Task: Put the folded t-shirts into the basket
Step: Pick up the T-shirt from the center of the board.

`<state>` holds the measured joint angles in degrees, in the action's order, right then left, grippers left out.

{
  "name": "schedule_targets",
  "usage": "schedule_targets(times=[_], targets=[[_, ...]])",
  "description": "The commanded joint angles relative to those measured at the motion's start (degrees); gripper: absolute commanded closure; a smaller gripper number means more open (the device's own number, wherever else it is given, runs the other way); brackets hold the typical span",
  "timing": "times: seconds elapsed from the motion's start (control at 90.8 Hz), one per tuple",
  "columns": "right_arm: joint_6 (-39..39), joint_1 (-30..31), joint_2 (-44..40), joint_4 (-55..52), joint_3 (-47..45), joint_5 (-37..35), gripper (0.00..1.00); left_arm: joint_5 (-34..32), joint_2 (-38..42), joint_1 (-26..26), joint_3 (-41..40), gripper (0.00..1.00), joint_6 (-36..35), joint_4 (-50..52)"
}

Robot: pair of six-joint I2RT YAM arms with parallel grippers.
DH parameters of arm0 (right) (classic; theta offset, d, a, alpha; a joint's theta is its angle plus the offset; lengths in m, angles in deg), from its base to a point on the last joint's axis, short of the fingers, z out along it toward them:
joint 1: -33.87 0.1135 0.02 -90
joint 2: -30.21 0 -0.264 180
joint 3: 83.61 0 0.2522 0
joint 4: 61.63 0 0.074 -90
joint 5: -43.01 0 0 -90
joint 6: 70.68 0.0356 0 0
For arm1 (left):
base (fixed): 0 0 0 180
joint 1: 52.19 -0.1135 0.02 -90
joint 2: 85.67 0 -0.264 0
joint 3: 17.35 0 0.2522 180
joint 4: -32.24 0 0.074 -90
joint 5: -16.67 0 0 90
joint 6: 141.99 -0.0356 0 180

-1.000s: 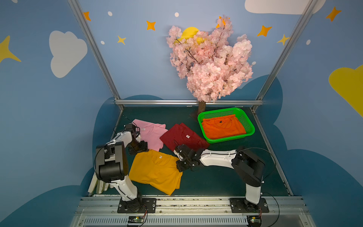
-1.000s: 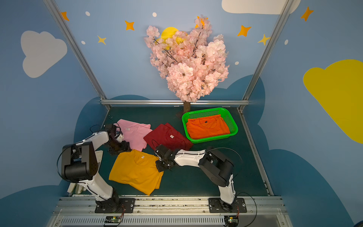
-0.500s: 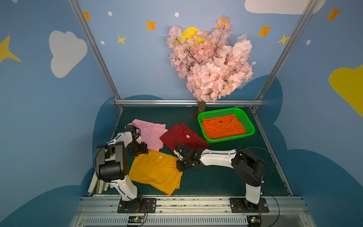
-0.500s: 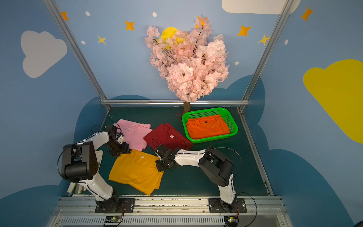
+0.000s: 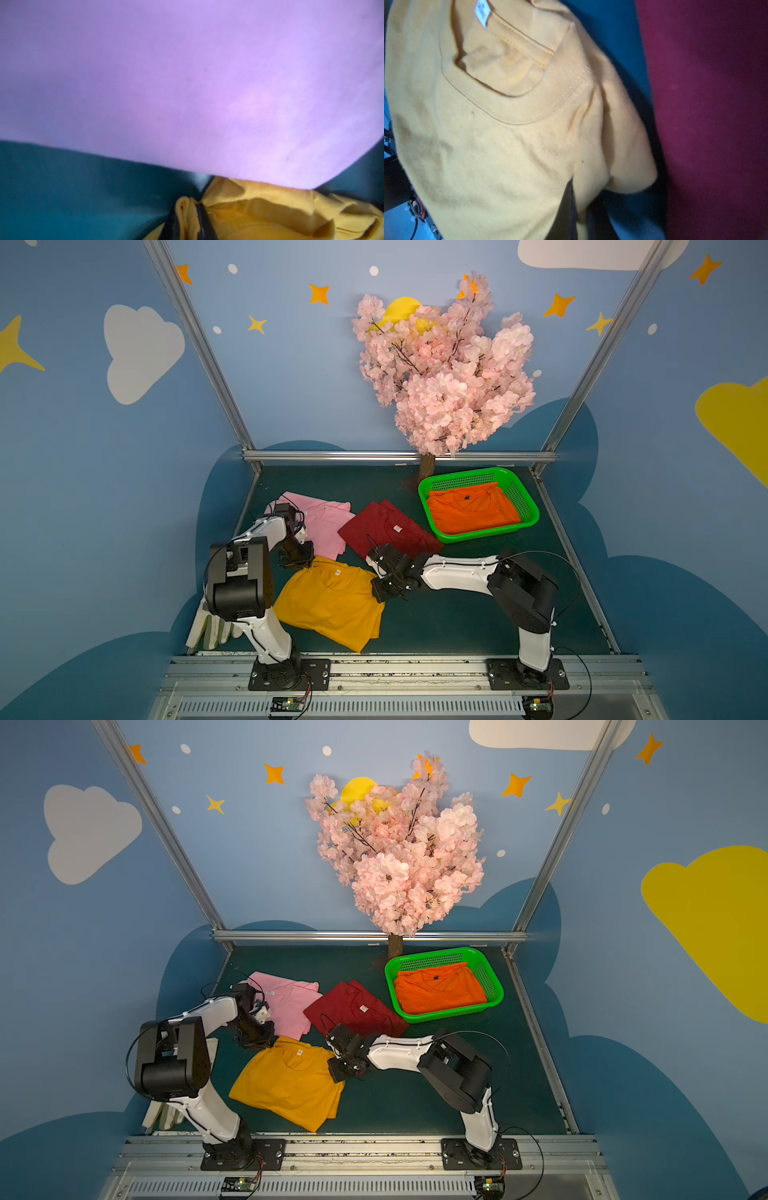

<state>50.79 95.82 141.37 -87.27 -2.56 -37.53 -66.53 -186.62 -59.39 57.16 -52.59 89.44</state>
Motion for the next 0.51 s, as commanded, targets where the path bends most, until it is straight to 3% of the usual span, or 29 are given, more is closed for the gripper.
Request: schedule_targets(times=[0.0, 0.496], targets=[[-0.7, 0.3, 2.9, 1.9, -0.7, -1.7, 1.0, 4.3, 2.8, 1.0, -0.9, 0.94, 0.8, 1.4], [-4.1, -3.3, -9.9, -2.4, -1.5, -4.2, 1.0, 7.2, 28.8, 0.9, -9.6, 0.98, 13.7, -4.6]])
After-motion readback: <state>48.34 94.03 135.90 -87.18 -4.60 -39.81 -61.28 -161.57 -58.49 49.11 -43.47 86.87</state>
